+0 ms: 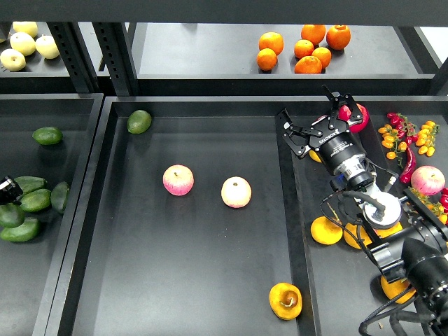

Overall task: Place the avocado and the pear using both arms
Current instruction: 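Carry the avocado with the left gripper into the avocado bin, then release the avocado among the other avocados and withdraw the left gripper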

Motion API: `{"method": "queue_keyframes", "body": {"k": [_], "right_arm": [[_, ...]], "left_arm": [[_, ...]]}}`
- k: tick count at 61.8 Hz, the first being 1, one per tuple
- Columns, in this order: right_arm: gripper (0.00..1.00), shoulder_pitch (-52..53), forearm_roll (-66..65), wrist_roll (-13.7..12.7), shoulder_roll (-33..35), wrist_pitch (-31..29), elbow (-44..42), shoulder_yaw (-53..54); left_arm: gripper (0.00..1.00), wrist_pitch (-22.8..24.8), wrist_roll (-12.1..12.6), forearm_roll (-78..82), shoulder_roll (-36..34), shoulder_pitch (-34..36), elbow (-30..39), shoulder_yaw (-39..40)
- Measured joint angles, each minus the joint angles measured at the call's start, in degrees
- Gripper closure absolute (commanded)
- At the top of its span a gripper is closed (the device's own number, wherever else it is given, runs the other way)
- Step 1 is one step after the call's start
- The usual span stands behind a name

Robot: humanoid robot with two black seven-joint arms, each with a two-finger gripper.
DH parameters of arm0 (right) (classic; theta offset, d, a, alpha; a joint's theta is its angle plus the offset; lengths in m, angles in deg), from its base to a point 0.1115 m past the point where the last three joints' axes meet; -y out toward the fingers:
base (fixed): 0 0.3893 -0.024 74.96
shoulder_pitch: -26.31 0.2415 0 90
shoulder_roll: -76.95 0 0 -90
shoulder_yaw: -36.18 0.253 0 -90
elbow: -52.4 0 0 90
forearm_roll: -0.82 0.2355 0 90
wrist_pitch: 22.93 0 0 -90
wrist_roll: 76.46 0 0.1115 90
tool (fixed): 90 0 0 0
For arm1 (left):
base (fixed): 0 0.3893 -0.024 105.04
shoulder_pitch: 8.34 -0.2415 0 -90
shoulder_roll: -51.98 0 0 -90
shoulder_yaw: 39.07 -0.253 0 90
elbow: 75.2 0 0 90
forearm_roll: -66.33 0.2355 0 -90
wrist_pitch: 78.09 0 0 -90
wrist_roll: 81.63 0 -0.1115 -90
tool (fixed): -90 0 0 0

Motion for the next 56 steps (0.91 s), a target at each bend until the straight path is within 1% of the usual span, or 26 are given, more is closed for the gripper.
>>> {"method": "queue_keyframes", "body": {"k": [29,56], "right_arm": [[0.01,-0.09,0.00,0.03,0.00,0.00,0.40,0.17],[0.01,-0.09,0.00,0.03,0.00,0.00,0.58,0.20]], "left_arm": [[0.65,0.00,0.01,-0.90,0.63,-1.83,-6.74,-0.07],[0.63,0.00,0.00,-1.32,4.01,-2.14,-11.85,-0.62]]}}
